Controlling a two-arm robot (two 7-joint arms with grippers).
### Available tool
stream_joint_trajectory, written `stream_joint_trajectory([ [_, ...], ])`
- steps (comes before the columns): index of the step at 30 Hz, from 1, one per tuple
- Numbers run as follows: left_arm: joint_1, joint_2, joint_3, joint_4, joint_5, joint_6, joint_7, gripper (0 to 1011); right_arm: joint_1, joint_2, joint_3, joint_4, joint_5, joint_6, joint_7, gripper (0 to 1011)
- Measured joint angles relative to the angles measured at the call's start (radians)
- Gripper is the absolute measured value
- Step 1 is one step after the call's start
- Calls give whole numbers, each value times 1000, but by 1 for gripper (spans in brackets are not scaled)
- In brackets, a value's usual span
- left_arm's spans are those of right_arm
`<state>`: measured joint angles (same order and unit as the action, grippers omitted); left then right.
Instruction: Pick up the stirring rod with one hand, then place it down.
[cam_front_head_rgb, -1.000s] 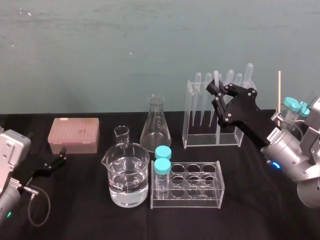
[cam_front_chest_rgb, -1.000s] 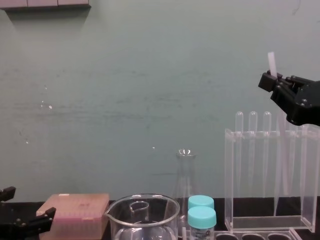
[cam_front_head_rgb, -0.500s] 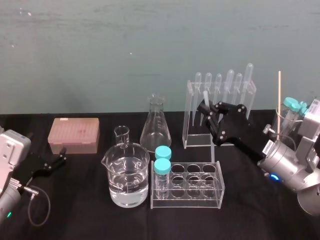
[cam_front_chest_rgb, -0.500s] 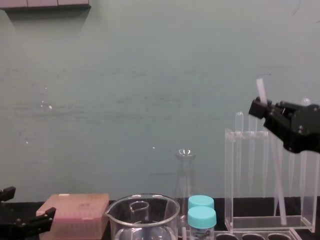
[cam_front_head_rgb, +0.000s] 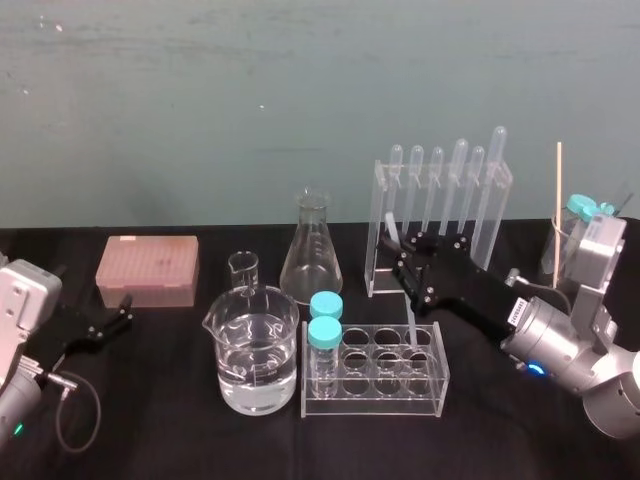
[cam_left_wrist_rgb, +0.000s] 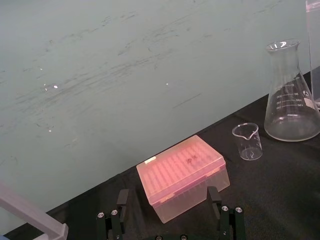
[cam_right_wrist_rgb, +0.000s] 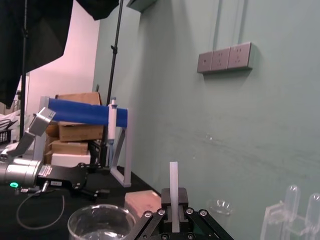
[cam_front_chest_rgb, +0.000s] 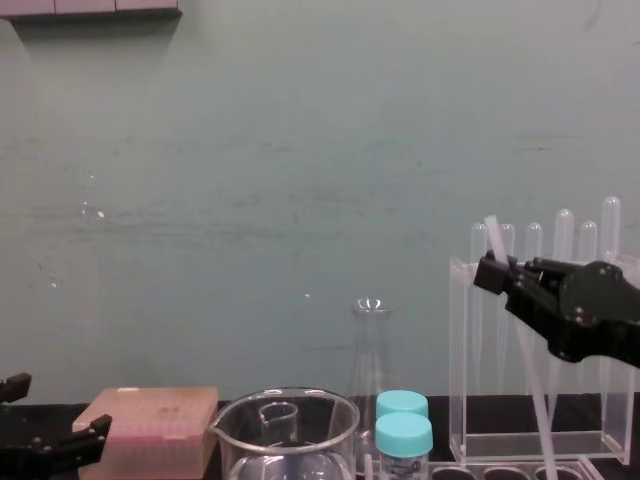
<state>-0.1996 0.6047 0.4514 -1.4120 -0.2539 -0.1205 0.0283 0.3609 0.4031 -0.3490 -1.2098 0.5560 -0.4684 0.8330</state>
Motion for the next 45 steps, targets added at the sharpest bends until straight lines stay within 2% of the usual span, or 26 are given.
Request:
stream_joint_trajectory([
  [20, 0, 0, 0, 0, 0, 0, 0, 1000, 40, 2, -49, 93, -32, 36, 12, 67],
  [40, 0, 0, 0, 0, 0, 0, 0, 1000, 40, 2, -48, 93, -34, 39, 8, 69],
  [42, 0, 0, 0, 0, 0, 0, 0, 1000, 40, 2, -48, 92, -34, 38, 8, 92],
  [45, 0, 0, 0, 0, 0, 0, 0, 1000, 39, 2, -48, 92, -34, 38, 8, 197],
])
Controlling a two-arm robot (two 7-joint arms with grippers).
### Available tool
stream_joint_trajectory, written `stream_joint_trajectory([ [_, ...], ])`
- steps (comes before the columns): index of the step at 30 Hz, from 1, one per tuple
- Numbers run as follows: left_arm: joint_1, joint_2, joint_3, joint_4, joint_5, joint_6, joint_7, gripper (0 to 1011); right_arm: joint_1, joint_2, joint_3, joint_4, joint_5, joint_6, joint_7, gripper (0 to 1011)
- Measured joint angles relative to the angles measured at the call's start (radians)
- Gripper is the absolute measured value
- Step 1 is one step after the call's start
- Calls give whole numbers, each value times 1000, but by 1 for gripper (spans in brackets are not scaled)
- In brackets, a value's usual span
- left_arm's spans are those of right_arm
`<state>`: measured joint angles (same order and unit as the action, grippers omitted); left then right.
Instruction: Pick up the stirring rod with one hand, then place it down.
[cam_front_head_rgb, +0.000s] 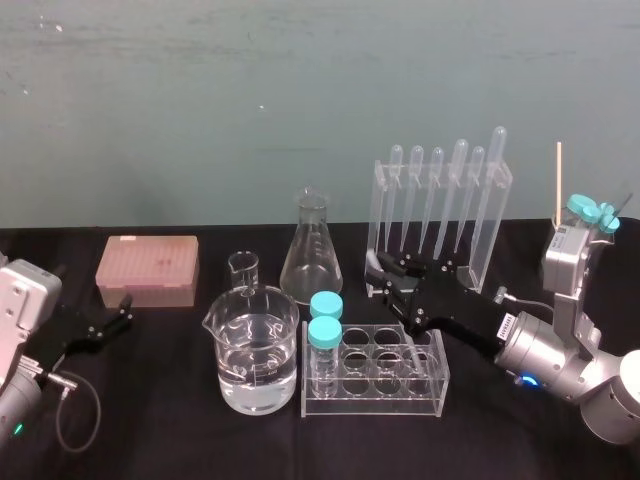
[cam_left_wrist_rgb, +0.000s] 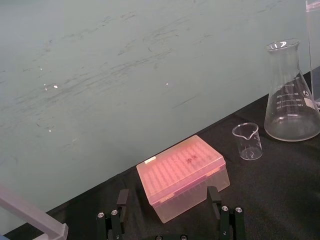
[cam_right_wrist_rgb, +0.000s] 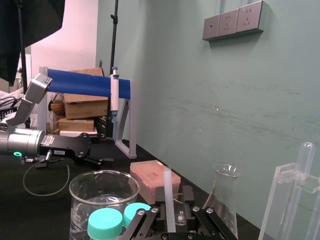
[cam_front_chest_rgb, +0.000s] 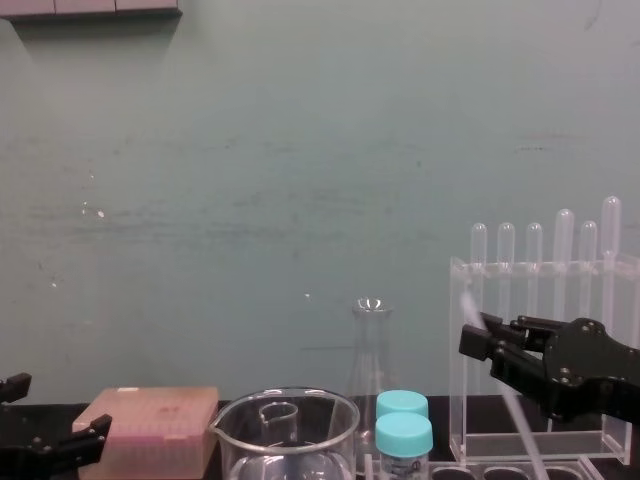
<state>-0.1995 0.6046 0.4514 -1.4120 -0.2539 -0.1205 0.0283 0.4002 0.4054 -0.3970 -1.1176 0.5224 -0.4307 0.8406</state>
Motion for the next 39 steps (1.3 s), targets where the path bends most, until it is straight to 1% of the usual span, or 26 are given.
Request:
stream_joint_trajectory([
  [1, 0, 0, 0, 0, 0, 0, 0, 1000, 0, 0, 0, 0, 0, 0, 0, 197],
  [2, 0, 0, 0, 0, 0, 0, 0, 1000, 0, 0, 0, 0, 0, -1, 0, 255],
  [4, 0, 0, 0, 0, 0, 0, 0, 1000, 0, 0, 0, 0, 0, -1, 0, 283],
  [5, 0, 0, 0, 0, 0, 0, 0, 1000, 0, 0, 0, -1, 1, -1, 0, 354],
  [7, 0, 0, 0, 0, 0, 0, 0, 1000, 0, 0, 1, -1, 1, -1, 0, 393],
  [8, 0, 0, 0, 0, 0, 0, 0, 1000, 0, 0, 1, -1, 1, -1, 0, 452],
  [9, 0, 0, 0, 0, 0, 0, 0, 1000, -1, 0, 1, -1, 1, -2, 0, 474],
  [11, 0, 0, 0, 0, 0, 0, 0, 1000, -1, 0, 1, -1, 1, -2, 0, 556],
  [14, 0, 0, 0, 0, 0, 0, 0, 1000, 0, 0, 1, -1, 1, -2, 0, 617],
  [15, 0, 0, 0, 0, 0, 0, 0, 1000, 0, 0, 1, -1, 1, -2, 0, 677],
  [16, 0, 0, 0, 0, 0, 0, 0, 1000, 0, 0, 1, -1, 1, -2, 0, 715],
  [17, 0, 0, 0, 0, 0, 0, 0, 1000, -1, 0, 1, -1, 1, -2, 0, 715],
  [19, 0, 0, 0, 0, 0, 0, 0, 1000, 0, 0, 1, -1, 1, -2, 0, 790],
  [22, 0, 0, 0, 0, 0, 0, 0, 1000, -1, 0, 2, -4, 4, -4, 1, 875],
  [24, 0, 0, 0, 0, 0, 0, 0, 1000, -4, -1, 10, -16, 19, -9, 4, 931],
  [25, 0, 0, 0, 0, 0, 0, 0, 1000, -9, -1, 20, -33, 37, -15, 6, 945],
  [26, 0, 0, 0, 0, 0, 0, 0, 1000, -11, -1, 25, -42, 43, -17, 6, 976],
  [27, 0, 0, 0, 0, 0, 0, 0, 1000, -18, -1, 39, -67, 55, -25, -1, 985],
  [29, 0, 0, 0, 0, 0, 0, 0, 1000, -25, 0, 49, -90, 51, -34, -24, 1000],
  [30, 0, 0, 0, 0, 0, 0, 0, 1000, -36, 4, 62, -120, 14, -48, -76, 1000],
  [31, 0, 0, 0, 0, 0, 0, 0, 1000, -42, 7, 69, -134, -12, -55, -106, 1000],
  [33, 0, 0, 0, 0, 0, 0, 0, 1000, -57, 13, 85, -164, -77, -56, -187, 1000],
  [34, 0, 0, 0, 0, 0, 0, 0, 1000, -73, 20, 103, -192, -150, -51, -269, 1000],
  [36, 0, 0, 0, 0, 0, 0, 0, 1000, -90, 26, 121, -215, -214, -30, -343, 1000],
  [37, 0, 0, 0, 0, 0, 0, 0, 1000, -106, 30, 137, -232, -254, -1, -398, 1000],
  [39, 0, 0, 0, 0, 0, 0, 0, 1000, -122, 36, 151, -246, -285, 29, -442, 1000],
])
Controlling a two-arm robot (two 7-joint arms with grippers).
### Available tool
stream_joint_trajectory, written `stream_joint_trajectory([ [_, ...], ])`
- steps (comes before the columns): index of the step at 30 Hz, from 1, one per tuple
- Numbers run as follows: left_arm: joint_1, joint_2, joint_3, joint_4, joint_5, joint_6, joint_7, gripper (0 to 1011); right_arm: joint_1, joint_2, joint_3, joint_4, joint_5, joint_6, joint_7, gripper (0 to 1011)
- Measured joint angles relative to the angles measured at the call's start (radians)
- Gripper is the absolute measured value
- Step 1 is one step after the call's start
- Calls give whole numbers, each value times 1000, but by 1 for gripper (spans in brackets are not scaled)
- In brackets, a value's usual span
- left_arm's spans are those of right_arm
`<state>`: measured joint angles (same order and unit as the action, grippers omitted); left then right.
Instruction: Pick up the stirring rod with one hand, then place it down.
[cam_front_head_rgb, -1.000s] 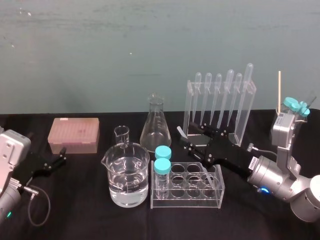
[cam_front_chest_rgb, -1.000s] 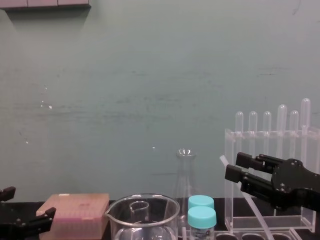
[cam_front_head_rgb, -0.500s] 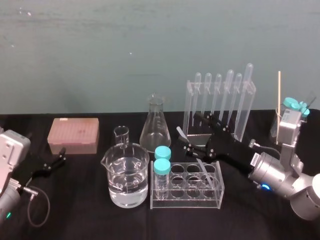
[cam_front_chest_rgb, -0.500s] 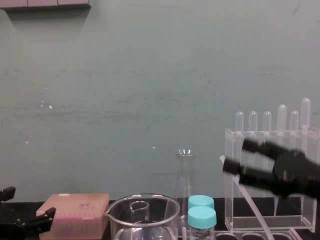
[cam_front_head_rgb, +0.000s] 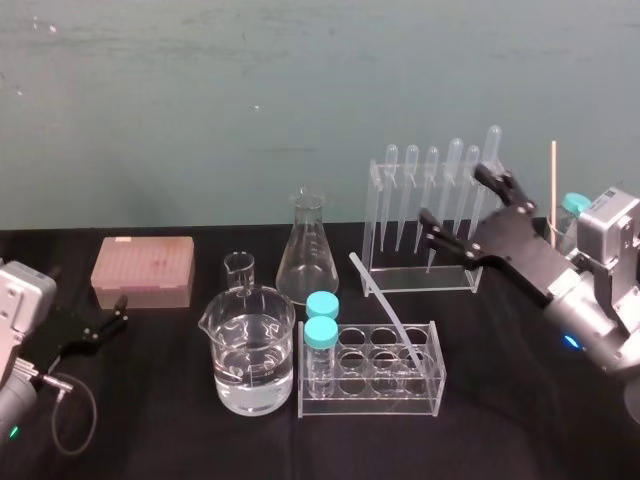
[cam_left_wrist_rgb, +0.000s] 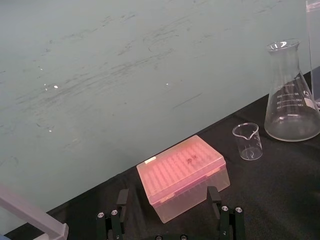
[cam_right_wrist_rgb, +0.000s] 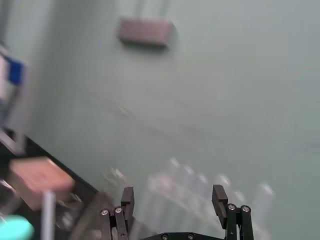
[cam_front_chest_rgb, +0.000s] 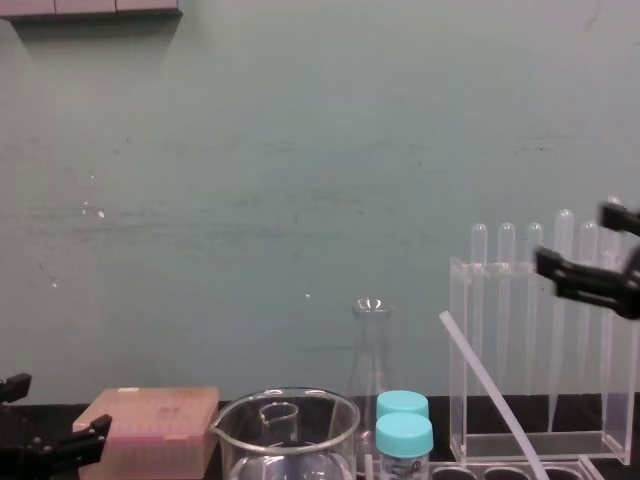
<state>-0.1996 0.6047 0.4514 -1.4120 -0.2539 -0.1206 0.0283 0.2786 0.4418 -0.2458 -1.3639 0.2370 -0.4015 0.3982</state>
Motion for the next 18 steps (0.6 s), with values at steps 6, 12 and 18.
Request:
stream_joint_trajectory([
  [6, 0, 0, 0, 0, 0, 0, 0, 1000, -71, 23, 35, -51, -69, 155, -93, 1000],
  [12, 0, 0, 0, 0, 0, 0, 0, 1000, -105, 35, 40, -69, -79, 291, -84, 1000],
  [18, 0, 0, 0, 0, 0, 0, 0, 1000, -106, 33, 40, -71, -76, 313, -75, 1000],
])
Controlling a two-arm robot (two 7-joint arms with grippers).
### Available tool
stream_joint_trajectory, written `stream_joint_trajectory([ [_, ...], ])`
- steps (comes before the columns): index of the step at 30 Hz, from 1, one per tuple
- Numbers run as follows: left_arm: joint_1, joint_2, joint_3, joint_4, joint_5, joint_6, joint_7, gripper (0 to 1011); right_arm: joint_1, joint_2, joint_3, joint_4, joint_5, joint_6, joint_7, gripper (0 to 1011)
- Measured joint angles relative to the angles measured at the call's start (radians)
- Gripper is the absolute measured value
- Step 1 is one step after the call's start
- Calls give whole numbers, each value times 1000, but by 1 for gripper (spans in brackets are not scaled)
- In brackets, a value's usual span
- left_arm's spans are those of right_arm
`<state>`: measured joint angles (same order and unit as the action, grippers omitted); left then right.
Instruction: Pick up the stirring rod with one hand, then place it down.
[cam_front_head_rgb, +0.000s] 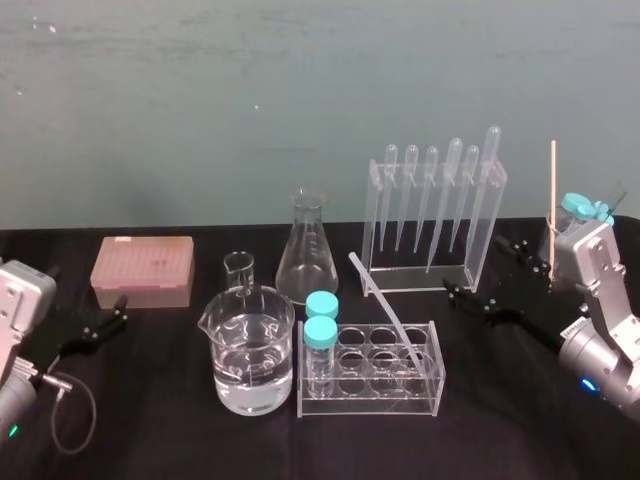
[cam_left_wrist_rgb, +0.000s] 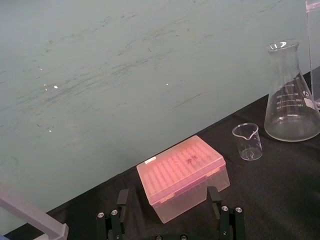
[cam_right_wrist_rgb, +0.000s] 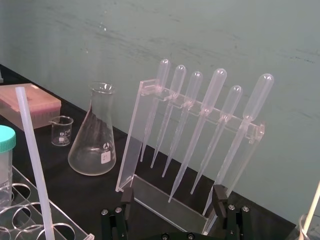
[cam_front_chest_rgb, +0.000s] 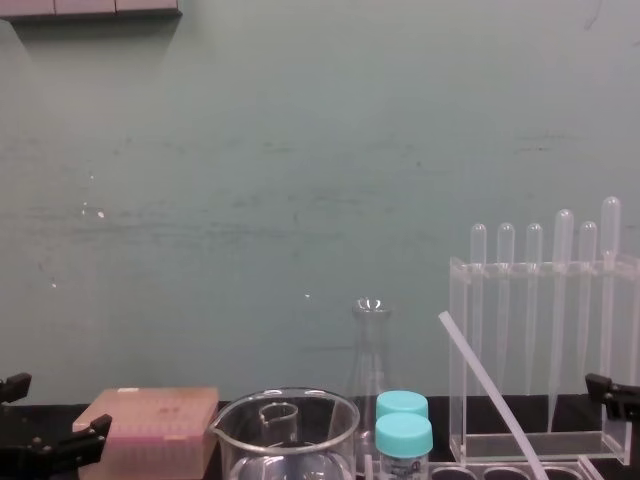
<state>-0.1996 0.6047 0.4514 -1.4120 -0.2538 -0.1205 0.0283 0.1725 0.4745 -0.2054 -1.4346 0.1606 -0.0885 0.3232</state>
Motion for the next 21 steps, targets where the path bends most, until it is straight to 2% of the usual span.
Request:
stream_joint_trajectory([
  [21, 0, 0, 0, 0, 0, 0, 0, 1000, 1, 1, 0, 0, -1, -18, -4, 1000],
])
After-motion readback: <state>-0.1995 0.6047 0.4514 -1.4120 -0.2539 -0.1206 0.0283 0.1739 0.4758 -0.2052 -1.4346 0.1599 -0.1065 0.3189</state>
